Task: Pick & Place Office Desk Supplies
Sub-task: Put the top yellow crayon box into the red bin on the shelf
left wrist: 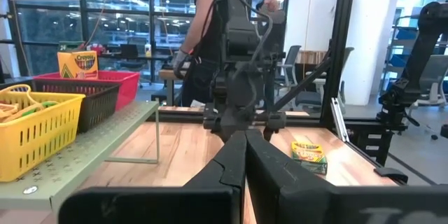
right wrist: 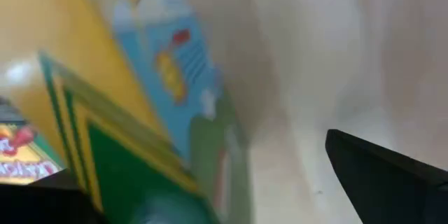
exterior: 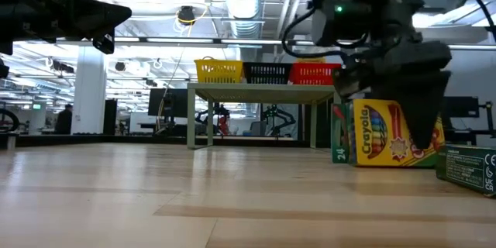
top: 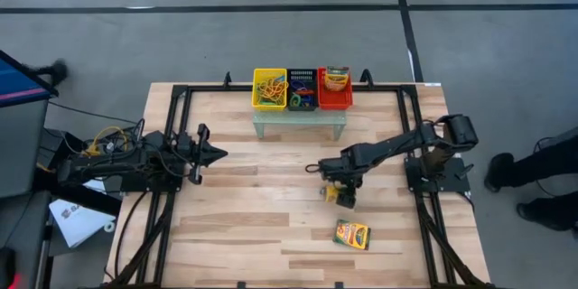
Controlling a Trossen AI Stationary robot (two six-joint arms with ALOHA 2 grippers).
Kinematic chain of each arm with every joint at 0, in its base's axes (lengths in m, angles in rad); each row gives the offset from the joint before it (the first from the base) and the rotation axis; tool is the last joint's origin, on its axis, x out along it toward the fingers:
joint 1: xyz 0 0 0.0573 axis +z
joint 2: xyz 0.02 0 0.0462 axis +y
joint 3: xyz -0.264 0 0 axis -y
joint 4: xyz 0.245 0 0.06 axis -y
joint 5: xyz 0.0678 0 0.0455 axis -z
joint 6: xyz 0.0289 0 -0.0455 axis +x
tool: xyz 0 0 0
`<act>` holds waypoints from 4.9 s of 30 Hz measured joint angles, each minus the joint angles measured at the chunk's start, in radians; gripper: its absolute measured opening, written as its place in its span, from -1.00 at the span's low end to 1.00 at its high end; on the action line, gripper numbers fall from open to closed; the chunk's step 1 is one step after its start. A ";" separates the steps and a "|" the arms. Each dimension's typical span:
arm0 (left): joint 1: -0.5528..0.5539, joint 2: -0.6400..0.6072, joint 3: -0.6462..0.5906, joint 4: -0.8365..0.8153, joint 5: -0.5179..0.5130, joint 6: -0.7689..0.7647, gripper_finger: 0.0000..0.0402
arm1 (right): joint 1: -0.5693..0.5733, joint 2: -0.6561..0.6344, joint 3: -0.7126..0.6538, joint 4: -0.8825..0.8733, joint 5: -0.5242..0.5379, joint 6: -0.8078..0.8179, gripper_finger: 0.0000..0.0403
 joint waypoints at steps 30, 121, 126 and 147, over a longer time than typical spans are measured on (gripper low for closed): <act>0.000 0.015 0.000 0.008 0.000 0.000 -1.00 | 0.048 -0.027 0.003 0.026 0.157 -0.124 0.50; 0.000 0.032 0.000 0.029 0.000 0.000 -1.00 | 0.094 -0.145 0.117 0.315 0.498 -0.261 -0.03; 0.000 0.032 0.000 0.029 0.000 0.000 -1.00 | 0.069 -0.144 0.127 0.255 0.496 -0.250 -0.66; 0.000 0.032 0.000 0.031 0.000 0.000 -1.00 | -0.033 -0.086 0.134 0.343 0.340 -0.218 0.47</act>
